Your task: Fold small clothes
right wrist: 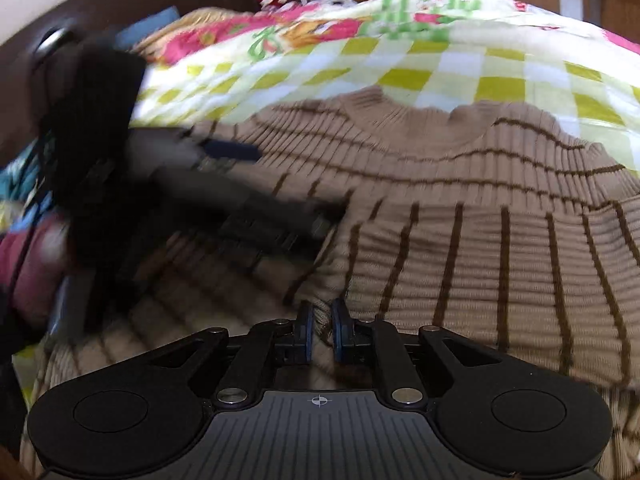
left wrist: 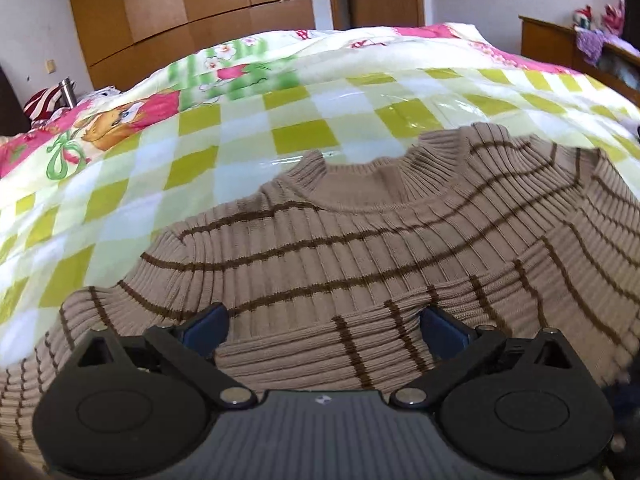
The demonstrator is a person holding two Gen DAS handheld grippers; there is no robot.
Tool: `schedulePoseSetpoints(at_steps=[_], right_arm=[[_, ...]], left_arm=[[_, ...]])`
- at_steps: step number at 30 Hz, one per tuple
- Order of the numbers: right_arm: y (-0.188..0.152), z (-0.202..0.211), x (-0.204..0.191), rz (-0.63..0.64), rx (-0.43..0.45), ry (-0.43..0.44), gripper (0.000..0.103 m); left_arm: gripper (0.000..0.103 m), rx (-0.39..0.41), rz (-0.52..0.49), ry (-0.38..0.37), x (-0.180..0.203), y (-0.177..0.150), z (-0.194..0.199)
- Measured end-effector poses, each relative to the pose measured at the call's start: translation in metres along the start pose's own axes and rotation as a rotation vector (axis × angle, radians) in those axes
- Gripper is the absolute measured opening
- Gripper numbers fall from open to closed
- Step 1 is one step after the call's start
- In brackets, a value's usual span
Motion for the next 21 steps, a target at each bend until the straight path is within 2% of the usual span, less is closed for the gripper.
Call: schedulePoseSetpoints(at_steps=[5,9,11,14,18,21], right_arm=[[0.001,0.007,-0.011,0.021,-0.05,-0.023,0.013],[0.003,0.008,-0.02,0.031,-0.076,-0.063,0.013],[0.008,0.015,-0.026,0.035,-0.06,-0.075,0.013],[0.015,0.02,-0.033,0.02,-0.023,-0.079,0.013],[0.022,0.005,-0.033,-0.005,0.015,-0.111,0.013],[0.024,-0.01,-0.025,-0.06,0.021,-0.075,0.013]], left_arm=[[0.103,0.019,0.046,0.038,-0.013,0.0,0.011],[0.103,0.059,0.077,0.027,-0.028,-0.003,0.039],[0.103,0.075,0.101,0.016,-0.037,-0.01,0.053],[0.103,0.062,0.112,0.001,-0.04,-0.021,0.055],[0.103,0.037,0.094,0.004,-0.037,-0.027,0.045],[0.103,-0.005,0.076,0.044,-0.033,-0.025,0.031]])
Point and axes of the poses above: each gripper's, at about its wrist camera, not at the fingertips, and z roughly against the way its jaws point, x to its right, y to its top, the point moved 1 cm from there along -z, roughly the way its jaws point
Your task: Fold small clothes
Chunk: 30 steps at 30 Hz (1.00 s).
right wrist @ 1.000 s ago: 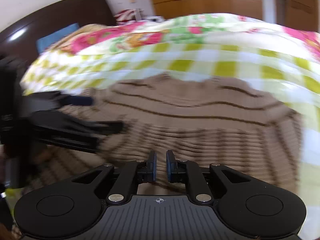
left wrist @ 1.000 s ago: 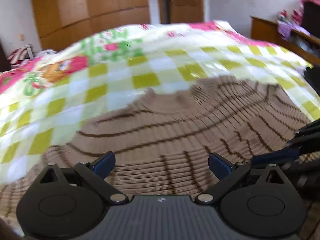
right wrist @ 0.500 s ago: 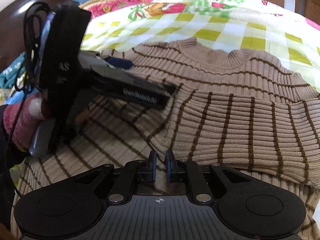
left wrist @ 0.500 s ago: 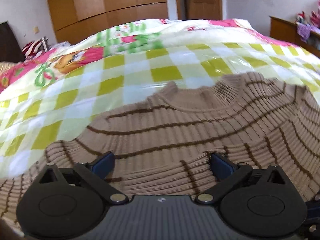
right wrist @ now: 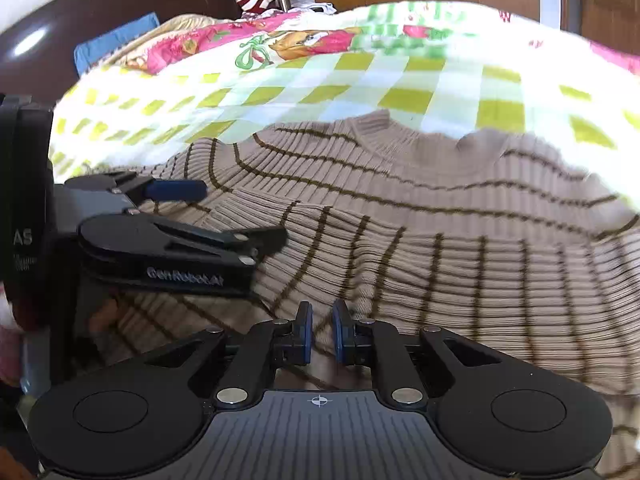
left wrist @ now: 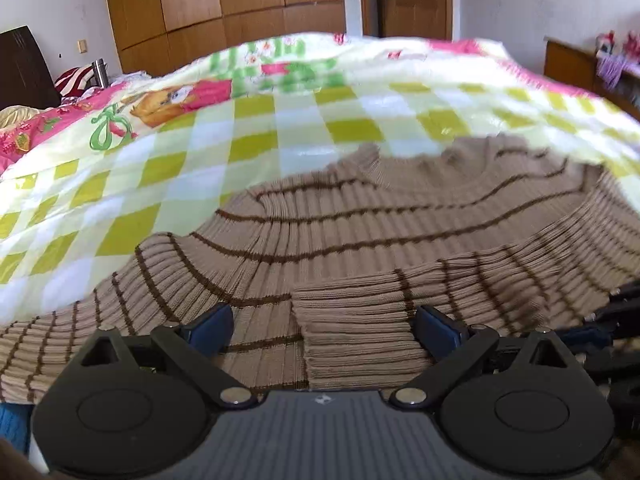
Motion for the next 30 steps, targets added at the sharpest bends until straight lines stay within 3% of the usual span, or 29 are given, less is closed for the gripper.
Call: schedulePoseSetpoints(at_steps=[4,12,15,20,25,30], right_arm=[[-0.005,-0.01,-0.004,0.03,-0.02,-0.002,0.013],[-0.012,0.008,-0.024,0.111,-0.093,-0.012,0.014],[-0.003,0.021,-0.023,0.085,-0.061,-0.029,0.014],[0.028,0.03,-0.041,0.111,0.045,-0.063,0.014],[0.065,-0.001,-0.108,0.257,0.06,0.019,0.015],[0.098,-0.047,-0.205,0.47,0.045,0.161,0.02]], left_arm=[[0.103,0.004,0.015,0.026,0.0,0.001,-0.006],[0.103,0.025,0.069,0.056,-0.016,0.007,0.01],[0.103,0.047,0.089,0.069,-0.033,-0.002,0.034],[0.103,0.041,0.214,0.109,-0.087,-0.037,0.076],[0.103,0.053,0.29,0.137,-0.127,-0.077,0.118],[0.103,0.1,0.316,0.071,-0.138,-0.098,0.153]])
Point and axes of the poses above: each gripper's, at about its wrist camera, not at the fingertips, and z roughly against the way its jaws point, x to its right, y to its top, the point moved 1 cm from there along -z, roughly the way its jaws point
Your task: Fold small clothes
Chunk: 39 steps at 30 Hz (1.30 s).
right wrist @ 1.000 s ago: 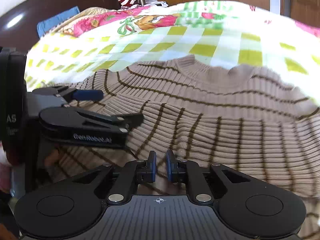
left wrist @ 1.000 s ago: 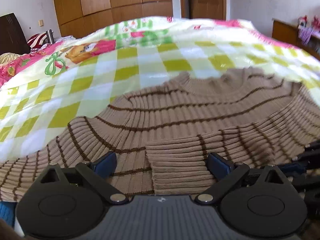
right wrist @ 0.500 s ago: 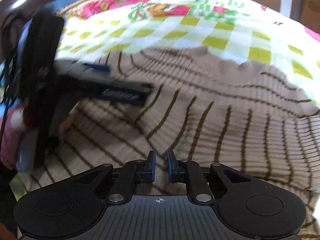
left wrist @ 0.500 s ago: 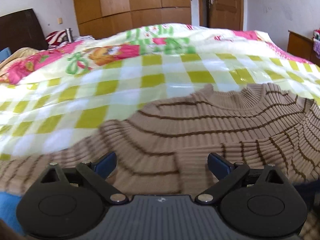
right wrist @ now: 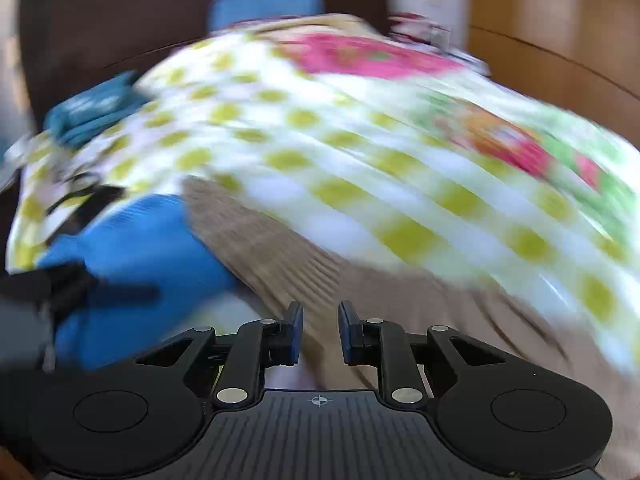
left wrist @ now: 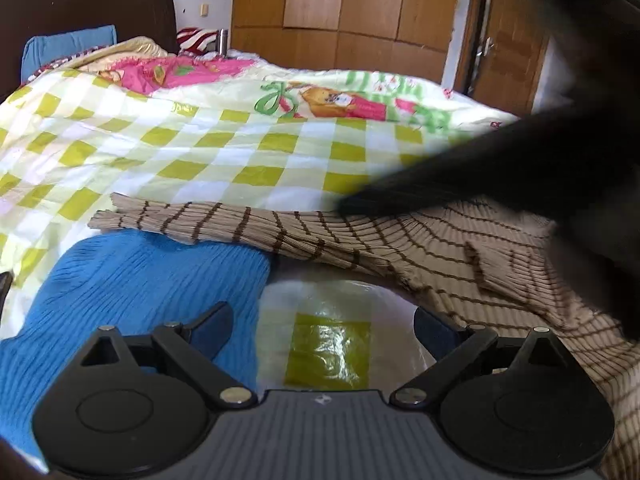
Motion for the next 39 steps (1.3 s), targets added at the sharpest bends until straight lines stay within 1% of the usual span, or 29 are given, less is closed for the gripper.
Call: schedulePoseSetpoints(at_steps=[2,4,5,7,8,10,11,13,15,16,18,21,23,25,26,28,29,31,33,35,36,37,39], right_arm=[[0.025,-0.023,-0.023,0.046,-0.003,0.059,0.021],[0.045,-0.05,-0.045,0.102,-0.039,0.11,0.027],[0.051,-0.062,-0.057,0.14,-0.062,0.124,0.027],[0.059,-0.085,-0.079,0.199,-0.082,0.135,0.028],[0.059,-0.094,-0.087,0.229,-0.098,0.136,0.028],[0.06,-0.115,-0.099,0.274,-0.117,0.083,0.027],[0.061,-0.122,-0.1,0.277,-0.12,0.064,0.026],[0.065,-0.131,-0.1,0.24,-0.121,0.032,0.019],[0.071,-0.125,-0.093,0.196,-0.094,0.015,0.006],[0.074,-0.117,-0.088,0.169,-0.069,0.018,0.006],[0.079,-0.09,-0.069,0.068,0.003,0.037,0.005],[0.079,-0.032,-0.024,-0.111,0.115,0.038,0.005],[0.066,0.015,0.013,-0.248,0.189,0.017,0.005],[0.041,0.064,0.053,-0.392,0.259,-0.034,0.005],[0.023,0.09,0.073,-0.482,0.294,-0.063,0.005],[-0.027,0.138,0.113,-0.691,0.351,-0.116,0.005],[-0.052,0.156,0.127,-0.772,0.365,-0.15,0.005],[-0.104,0.182,0.149,-0.894,0.369,-0.228,0.005],[-0.148,0.19,0.164,-0.98,0.338,-0.285,0.006],[-0.187,0.185,0.177,-1.056,0.285,-0.31,0.009],[-0.202,0.18,0.182,-1.069,0.258,-0.315,0.009],[-0.214,0.173,0.185,-1.075,0.24,-0.329,0.013],[-0.233,0.161,0.189,-1.101,0.224,-0.322,0.014]], left_arm=[[0.103,0.018,-0.002,-0.009,-0.001,-0.003,0.007],[0.103,0.025,0.01,-0.028,-0.006,-0.007,0.011],[0.103,0.026,0.015,-0.036,-0.007,-0.008,0.012],[0.103,0.029,0.021,-0.042,-0.01,-0.01,0.013],[0.103,0.03,0.026,-0.04,-0.012,-0.011,0.013],[0.103,0.033,0.033,-0.039,-0.013,-0.01,0.013],[0.103,0.032,0.035,-0.039,-0.013,-0.01,0.012],[0.103,0.031,0.033,-0.04,-0.012,-0.01,0.012],[0.103,0.029,0.027,-0.04,-0.009,-0.01,0.012],[0.103,0.029,0.026,-0.043,-0.007,-0.009,0.013],[0.103,0.035,0.022,-0.049,-0.004,-0.006,0.013],[0.103,0.052,0.014,-0.075,0.006,0.003,0.014],[0.103,0.065,-0.004,-0.104,0.017,0.01,0.012],[0.103,0.077,-0.04,-0.133,0.035,0.016,0.008],[0.103,0.08,-0.061,-0.148,0.045,0.019,0.005],[0.103,0.081,-0.113,-0.172,0.069,0.024,-0.002],[0.103,0.08,-0.15,-0.184,0.084,0.026,-0.008],[0.103,0.073,-0.211,-0.198,0.11,0.027,-0.017],[0.103,0.063,-0.278,-0.201,0.135,0.026,-0.031],[0.103,0.044,-0.342,-0.189,0.155,0.024,-0.042],[0.103,0.033,-0.37,-0.18,0.162,0.021,-0.047],[0.103,0.022,-0.405,-0.165,0.17,0.018,-0.053],[0.103,0.008,-0.459,-0.14,0.185,0.014,-0.063]])
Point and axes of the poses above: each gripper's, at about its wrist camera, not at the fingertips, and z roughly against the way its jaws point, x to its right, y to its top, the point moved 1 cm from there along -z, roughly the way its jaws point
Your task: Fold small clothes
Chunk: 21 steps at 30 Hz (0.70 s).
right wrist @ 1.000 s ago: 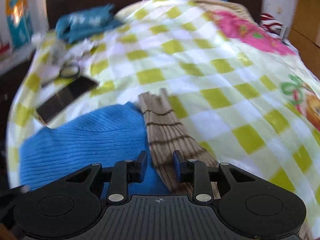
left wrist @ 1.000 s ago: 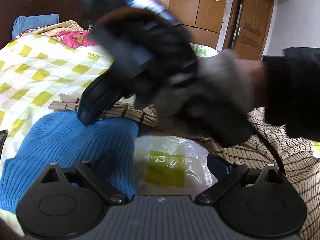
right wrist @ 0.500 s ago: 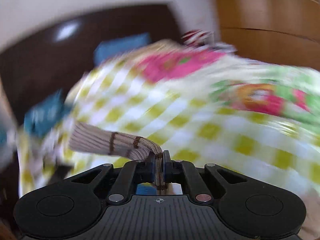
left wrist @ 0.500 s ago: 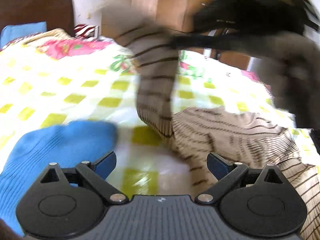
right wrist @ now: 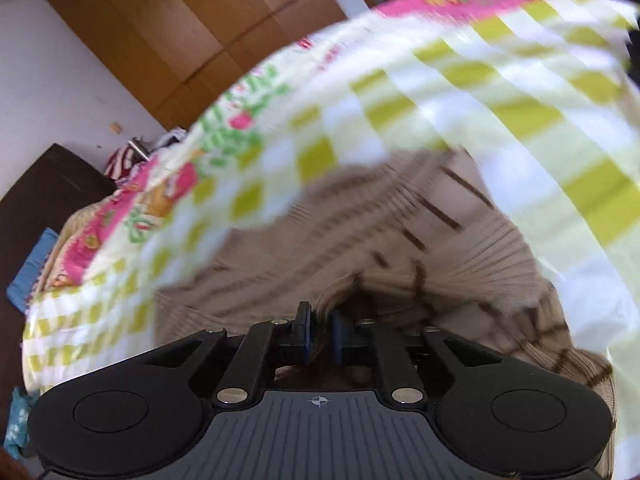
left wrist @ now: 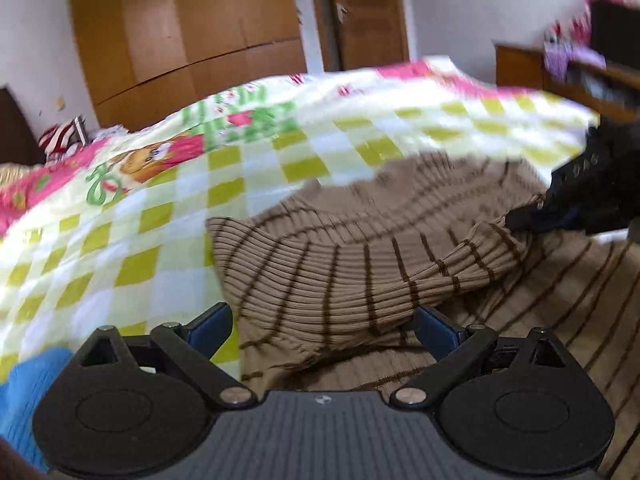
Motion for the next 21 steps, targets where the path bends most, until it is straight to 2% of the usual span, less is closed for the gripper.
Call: schedulePoseSetpoints(at_steps=[6,13,17,21], right_arm=[[-0.001,-0.002,0.029,-0.086,-0.031,0.098,0.018],[0.007,0.003,0.055,-0.212,0.011,0.153,0.021],[0.024,0.004,0.029,-0.13,0.054,0.161,0.012],[0.046,0.026,-0.012,-0.017,0.149,0.284,0.01]], left_arm=[[0.103,-0.005,-0.06,0.003,0.02,0.009,-0.011],[0.103,-0.021,-0.128,0.01,0.028,0.013,-0.022],[0.103,-0.015,-0.101,0.013,0.018,0.017,-0.016],[0.103,0.012,-0.063,0.017,0.008,0.021,-0.004]])
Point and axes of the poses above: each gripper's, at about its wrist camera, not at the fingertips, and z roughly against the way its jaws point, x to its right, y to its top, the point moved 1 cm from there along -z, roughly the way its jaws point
